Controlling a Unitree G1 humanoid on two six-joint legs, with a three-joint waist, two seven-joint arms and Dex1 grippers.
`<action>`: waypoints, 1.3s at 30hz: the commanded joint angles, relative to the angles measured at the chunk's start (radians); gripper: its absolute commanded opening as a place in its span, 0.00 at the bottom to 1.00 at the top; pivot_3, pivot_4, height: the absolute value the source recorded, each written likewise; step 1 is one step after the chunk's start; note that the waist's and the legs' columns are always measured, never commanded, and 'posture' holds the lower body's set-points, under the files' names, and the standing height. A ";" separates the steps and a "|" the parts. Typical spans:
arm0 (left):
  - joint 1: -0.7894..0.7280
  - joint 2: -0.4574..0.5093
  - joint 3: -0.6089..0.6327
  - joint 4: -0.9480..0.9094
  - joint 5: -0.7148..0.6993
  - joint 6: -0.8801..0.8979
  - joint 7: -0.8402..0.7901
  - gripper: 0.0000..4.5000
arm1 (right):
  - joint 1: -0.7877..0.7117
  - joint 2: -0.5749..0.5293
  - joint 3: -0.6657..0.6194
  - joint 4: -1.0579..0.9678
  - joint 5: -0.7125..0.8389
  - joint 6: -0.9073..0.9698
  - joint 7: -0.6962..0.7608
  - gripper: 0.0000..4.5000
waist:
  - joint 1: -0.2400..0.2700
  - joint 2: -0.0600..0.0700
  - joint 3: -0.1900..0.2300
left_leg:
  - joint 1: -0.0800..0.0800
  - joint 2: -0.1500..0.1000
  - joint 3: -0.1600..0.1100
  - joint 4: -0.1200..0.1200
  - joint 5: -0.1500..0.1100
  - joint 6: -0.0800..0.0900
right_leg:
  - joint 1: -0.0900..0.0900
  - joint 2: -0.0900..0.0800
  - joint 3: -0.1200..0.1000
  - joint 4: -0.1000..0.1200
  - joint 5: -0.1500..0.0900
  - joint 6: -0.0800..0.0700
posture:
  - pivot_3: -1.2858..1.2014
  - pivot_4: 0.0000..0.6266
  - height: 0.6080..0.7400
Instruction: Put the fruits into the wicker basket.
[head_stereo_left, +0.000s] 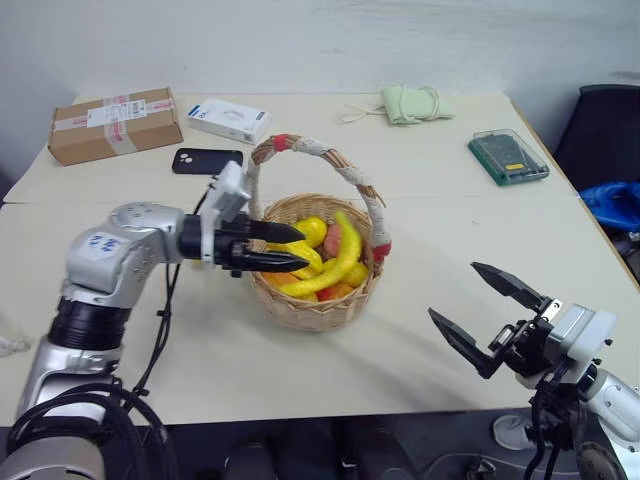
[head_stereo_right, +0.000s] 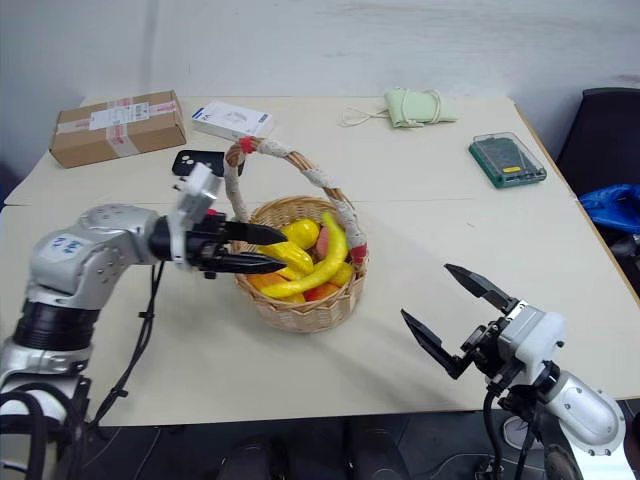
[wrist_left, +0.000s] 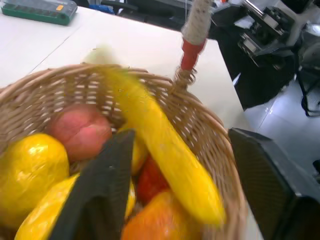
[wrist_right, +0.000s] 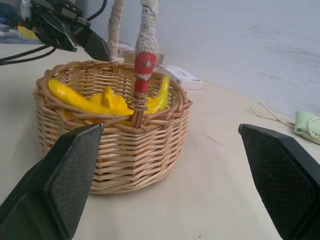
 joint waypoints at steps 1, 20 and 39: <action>0.078 0.046 0.179 -0.038 -0.100 0.009 -0.027 0.68 | -0.059 -0.002 -0.015 0.003 0.000 -0.051 0.008 1.00 | 0.001 0.000 0.000 | 0.000 0.000 0.000 0.000 0.000 0.000 | 0.000 0.000 0.000 0.000 0.000 0.000 | 0.52 0.24 1.00; 0.585 0.091 0.701 0.364 0.034 -0.117 0.370 1.00 | -0.342 -0.114 0.048 -0.083 0.104 0.134 0.017 1.00 | 0.031 -0.008 -0.003 | -0.002 0.002 -0.002 0.000 -0.003 0.004 | 0.000 -0.006 -0.005 -0.003 -0.001 -0.002 | 0.52 0.24 1.00; -0.057 -0.108 0.118 0.457 0.247 0.084 0.541 1.00 | -0.329 -0.103 0.042 -0.027 0.025 0.103 0.027 1.00 | 0.009 -0.007 -0.003 | -0.003 0.001 0.003 0.000 -0.003 0.002 | -0.002 -0.001 -0.002 -0.005 0.002 0.000 | 0.52 0.24 1.00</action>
